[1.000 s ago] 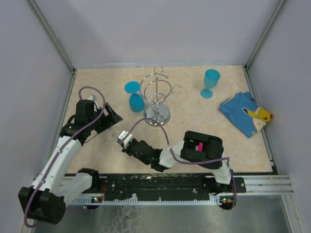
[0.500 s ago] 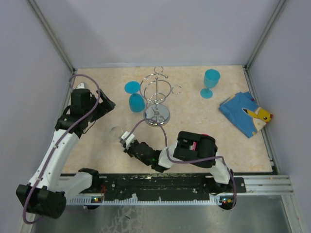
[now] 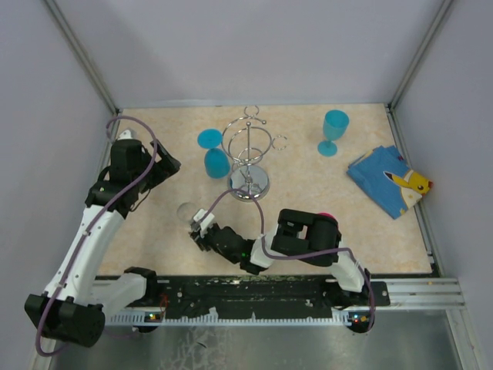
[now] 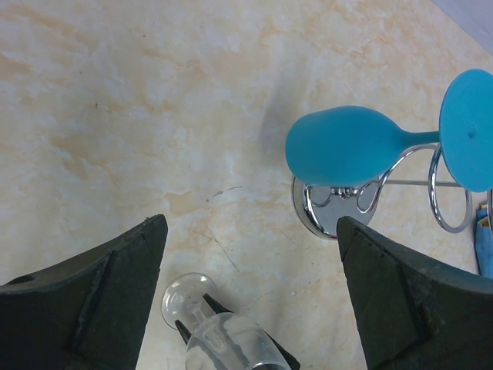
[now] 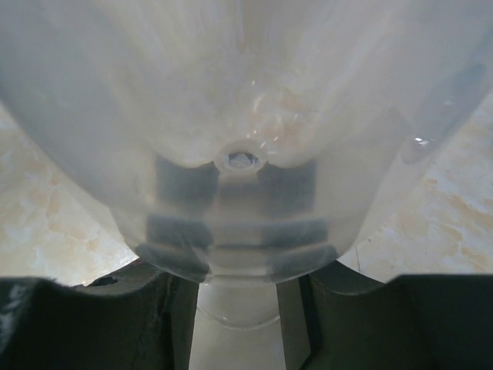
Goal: Take the wine glass off the wine glass rack
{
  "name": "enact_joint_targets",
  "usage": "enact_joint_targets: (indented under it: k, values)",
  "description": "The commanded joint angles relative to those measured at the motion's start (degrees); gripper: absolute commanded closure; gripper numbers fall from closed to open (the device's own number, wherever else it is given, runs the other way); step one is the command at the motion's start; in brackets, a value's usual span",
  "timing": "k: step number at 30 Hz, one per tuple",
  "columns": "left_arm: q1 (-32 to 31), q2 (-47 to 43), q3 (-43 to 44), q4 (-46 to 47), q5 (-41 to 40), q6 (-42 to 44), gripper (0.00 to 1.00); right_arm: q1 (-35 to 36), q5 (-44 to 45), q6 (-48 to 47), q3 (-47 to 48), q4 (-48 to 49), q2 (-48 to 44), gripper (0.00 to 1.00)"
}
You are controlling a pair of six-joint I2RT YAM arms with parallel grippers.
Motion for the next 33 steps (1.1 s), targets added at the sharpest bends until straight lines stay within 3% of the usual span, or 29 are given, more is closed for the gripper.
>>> enact_joint_targets:
  k: [1, 8, 15, 24, 28, 33]
  values:
    - [0.34, 0.34, 0.5, 0.2, 0.04, 1.64, 0.03, -0.3, 1.7, 0.7, -1.14, 3.39, -2.39, 0.54]
    - [0.6, 0.65, 0.67, 0.22, 0.04, 2.48, 0.03, 0.55, 3.9, 0.49, -2.94, 0.71, -6.09, 0.35]
    - [1.21, 1.22, 1.08, 0.1, -0.42, 3.19, 0.02, 3.5, 7.24, -1.56, -5.24, -1.12, -10.93, 0.27]
    - [2.15, 1.86, 1.99, -0.22, 0.04, 3.89, 0.02, 7.3, 11.79, 1.57, -9.56, -9.41, -20.88, 0.24]
    - [2.44, 2.13, 2.33, -0.25, 0.46, 4.07, 0.01, 10.41, 15.84, 2.22, -9.22, -18.18, -25.39, 0.24]
    - [2.76, 2.78, 2.38, -0.07, 1.21, 4.59, 0.01, 12.09, 18.88, 11.24, -2.76, -41.13, -34.61, 0.27]
